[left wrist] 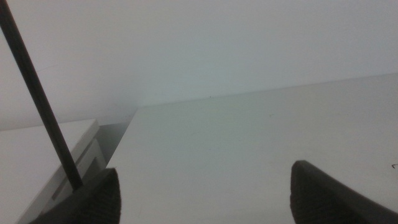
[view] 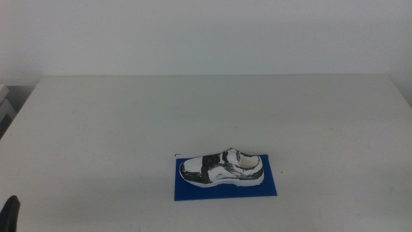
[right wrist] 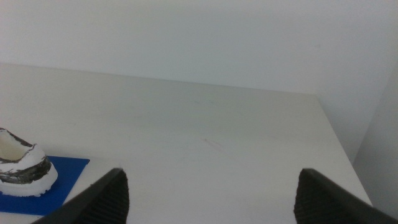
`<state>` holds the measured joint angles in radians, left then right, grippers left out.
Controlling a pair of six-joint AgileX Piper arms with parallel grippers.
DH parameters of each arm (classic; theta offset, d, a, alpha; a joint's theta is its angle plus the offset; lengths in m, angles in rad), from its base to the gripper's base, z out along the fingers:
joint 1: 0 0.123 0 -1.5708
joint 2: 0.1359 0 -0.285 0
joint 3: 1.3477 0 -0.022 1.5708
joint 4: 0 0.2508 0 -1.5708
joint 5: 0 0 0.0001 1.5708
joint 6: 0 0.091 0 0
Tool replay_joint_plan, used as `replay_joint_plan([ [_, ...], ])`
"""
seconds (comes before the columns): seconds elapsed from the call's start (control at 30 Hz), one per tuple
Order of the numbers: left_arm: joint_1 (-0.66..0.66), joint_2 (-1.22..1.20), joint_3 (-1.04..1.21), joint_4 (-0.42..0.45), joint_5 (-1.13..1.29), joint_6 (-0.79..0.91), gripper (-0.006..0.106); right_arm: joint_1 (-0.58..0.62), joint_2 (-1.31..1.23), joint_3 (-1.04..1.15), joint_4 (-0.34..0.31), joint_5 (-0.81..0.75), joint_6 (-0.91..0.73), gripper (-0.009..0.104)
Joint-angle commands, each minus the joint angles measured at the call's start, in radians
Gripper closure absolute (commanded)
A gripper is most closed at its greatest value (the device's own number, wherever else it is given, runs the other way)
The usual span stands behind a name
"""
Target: Use one arm to grab the shoe from the table and place it on the mat.
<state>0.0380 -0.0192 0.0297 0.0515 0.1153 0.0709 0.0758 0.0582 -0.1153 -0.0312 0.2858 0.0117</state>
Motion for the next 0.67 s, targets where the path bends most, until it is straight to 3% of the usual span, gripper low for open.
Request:
replay_joint_plan([
  [0.0,-0.005,-0.007,0.005,-0.009,-0.081,-0.007,0.007,-0.006,-0.039,0.004,-0.011,-0.077,-0.001,0.025],
  [0.63,-0.005,-0.005,0.005,-0.009,-0.082,-0.007,0.007,-0.006,-0.095,0.148,-0.014,-0.024,-0.001,0.025],
])
